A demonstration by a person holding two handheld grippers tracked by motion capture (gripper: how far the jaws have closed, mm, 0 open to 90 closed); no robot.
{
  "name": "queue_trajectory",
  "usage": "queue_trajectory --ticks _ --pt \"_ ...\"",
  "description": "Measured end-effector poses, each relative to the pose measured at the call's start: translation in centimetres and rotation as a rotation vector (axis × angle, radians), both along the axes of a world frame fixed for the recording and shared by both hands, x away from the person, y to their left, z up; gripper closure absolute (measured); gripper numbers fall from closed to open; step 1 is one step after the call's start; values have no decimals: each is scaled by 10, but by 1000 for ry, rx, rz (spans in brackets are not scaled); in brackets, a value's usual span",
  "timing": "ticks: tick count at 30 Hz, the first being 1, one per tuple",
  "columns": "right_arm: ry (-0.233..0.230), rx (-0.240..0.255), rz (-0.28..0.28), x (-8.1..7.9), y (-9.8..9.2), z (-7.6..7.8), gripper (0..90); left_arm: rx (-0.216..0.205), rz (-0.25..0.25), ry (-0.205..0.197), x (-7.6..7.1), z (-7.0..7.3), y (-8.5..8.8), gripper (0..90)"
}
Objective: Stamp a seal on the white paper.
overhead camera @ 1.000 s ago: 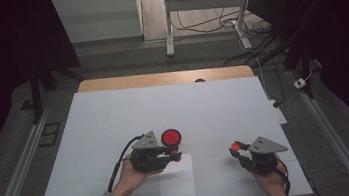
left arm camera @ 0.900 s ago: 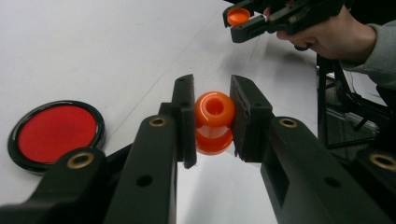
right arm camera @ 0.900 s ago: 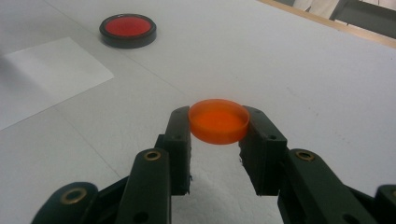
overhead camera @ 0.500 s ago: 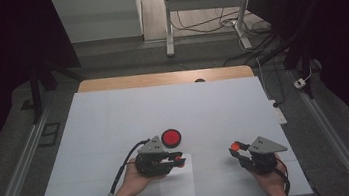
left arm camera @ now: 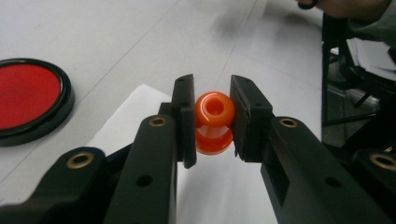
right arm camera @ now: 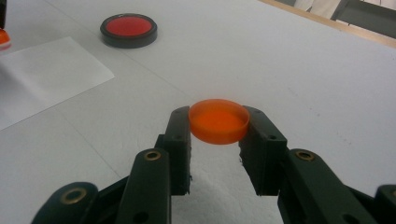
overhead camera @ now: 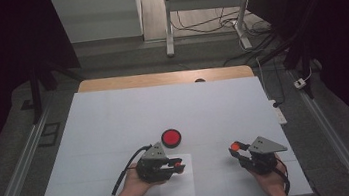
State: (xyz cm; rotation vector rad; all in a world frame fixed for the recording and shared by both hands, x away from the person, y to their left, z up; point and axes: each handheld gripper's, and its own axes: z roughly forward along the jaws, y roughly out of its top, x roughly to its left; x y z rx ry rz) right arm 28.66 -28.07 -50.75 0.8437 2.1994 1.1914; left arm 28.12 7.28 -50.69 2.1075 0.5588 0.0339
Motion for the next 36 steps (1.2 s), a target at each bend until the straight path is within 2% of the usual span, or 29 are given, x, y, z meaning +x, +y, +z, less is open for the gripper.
queue_trajectory --ticks 11,27,36 --pt "3 -1 0 0 0 0 644 56 24 -5 6 -11 0 718" --pt "3 1 2 0 0 0 644 86 29 0 5 -21 -3 718" --pt "3 2 3 0 0 -1 644 97 35 -27 3 -23 -4 718"
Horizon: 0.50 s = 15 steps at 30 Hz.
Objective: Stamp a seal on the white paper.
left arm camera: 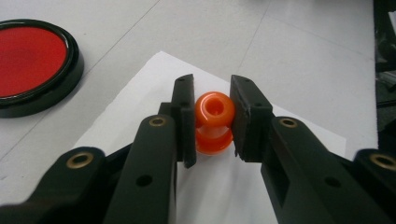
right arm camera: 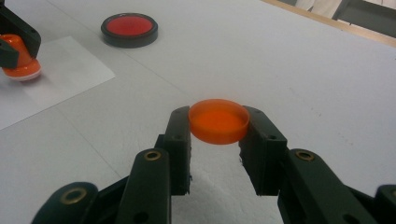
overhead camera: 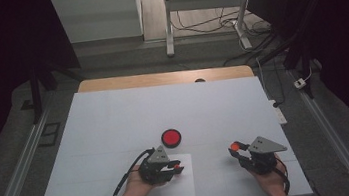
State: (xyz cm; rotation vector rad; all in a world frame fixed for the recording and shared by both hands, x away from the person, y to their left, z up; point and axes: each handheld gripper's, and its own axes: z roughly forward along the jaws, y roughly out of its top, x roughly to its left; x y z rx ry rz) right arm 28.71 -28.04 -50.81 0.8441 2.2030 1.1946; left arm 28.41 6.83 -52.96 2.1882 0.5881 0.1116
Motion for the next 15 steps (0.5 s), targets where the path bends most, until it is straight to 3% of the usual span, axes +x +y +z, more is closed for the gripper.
queue_trajectory --ticks 5,8,10,15 --pt "-2 3 -1 0 0 0 644 21 7 -17 -2 -3 -1 718" --pt "-3 1 0 0 0 0 644 50 -2 -77 -7 -5 -3 719" --pt "-3 1 0 0 0 0 644 51 7 -92 -10 -6 -4 719" --pt "-3 1 -3 -1 0 1 644 51 20 -99 -12 -7 -4 722"
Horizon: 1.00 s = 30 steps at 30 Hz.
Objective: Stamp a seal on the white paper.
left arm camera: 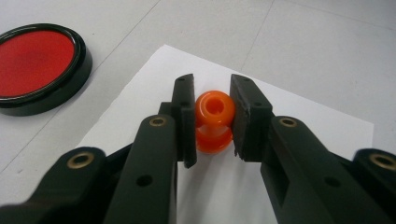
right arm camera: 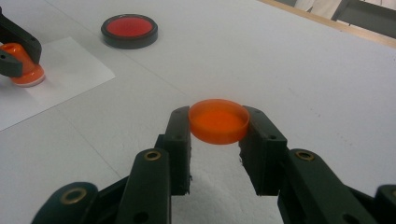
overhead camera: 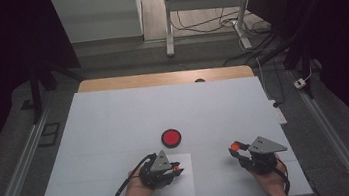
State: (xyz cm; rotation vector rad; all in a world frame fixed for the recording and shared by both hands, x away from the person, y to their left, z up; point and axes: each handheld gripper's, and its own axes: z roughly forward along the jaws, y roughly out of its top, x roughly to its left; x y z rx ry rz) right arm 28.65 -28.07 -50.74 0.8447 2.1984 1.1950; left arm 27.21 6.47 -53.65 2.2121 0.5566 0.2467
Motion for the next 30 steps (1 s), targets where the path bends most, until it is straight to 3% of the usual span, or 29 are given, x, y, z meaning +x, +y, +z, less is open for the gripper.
queue_trajectory --ticks 13,30 --pt "3 -1 -2 0 1 0 644 -16 9 -15 -2 -3 1 724" --pt "1 -2 -2 0 0 0 644 -10 11 15 1 -1 0 725"
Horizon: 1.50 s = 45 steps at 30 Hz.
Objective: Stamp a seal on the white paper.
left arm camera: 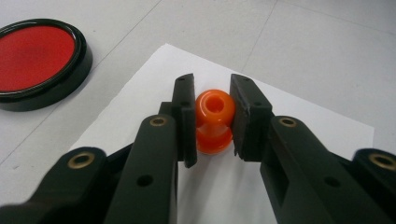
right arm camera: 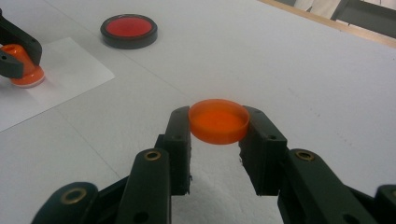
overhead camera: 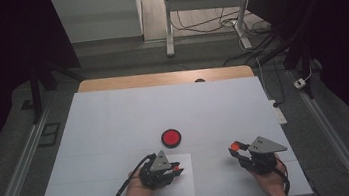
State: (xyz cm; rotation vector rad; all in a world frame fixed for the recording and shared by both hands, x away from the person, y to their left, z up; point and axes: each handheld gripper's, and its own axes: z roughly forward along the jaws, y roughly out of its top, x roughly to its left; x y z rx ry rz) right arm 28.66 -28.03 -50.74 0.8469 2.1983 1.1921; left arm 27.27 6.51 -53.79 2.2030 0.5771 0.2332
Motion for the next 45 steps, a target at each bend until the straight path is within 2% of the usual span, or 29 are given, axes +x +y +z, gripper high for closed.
queue_trajectory --ticks 7,10,11,12,13,16,19,26,34,45 --pt "2 1 0 0 0 0 644 5 0 -4 0 0 0 724" --pt "-4 1 -1 0 0 0 644 -9 -8 -9 0 0 1 723" --pt "-7 2 -1 0 0 1 644 -17 -11 -1 1 0 2 722" --pt "-8 4 0 0 0 1 644 -39 -20 19 2 1 3 721" --pt "-12 2 -3 0 0 1 644 -64 -22 19 2 2 4 721" --pt "-10 9 0 -1 0 1 644 -117 -14 -9 2 13 8 721" --pt "-8 8 4 0 0 1 644 -148 1 -14 3 19 13 721" --pt "-10 3 3 0 1 1 644 -175 7 -8 5 26 19 720" --pt "-8 3 3 0 0 1 644 -235 21 -5 6 36 29 720" --pt "-6 4 4 0 1 0 644 -258 43 -11 11 47 41 719"
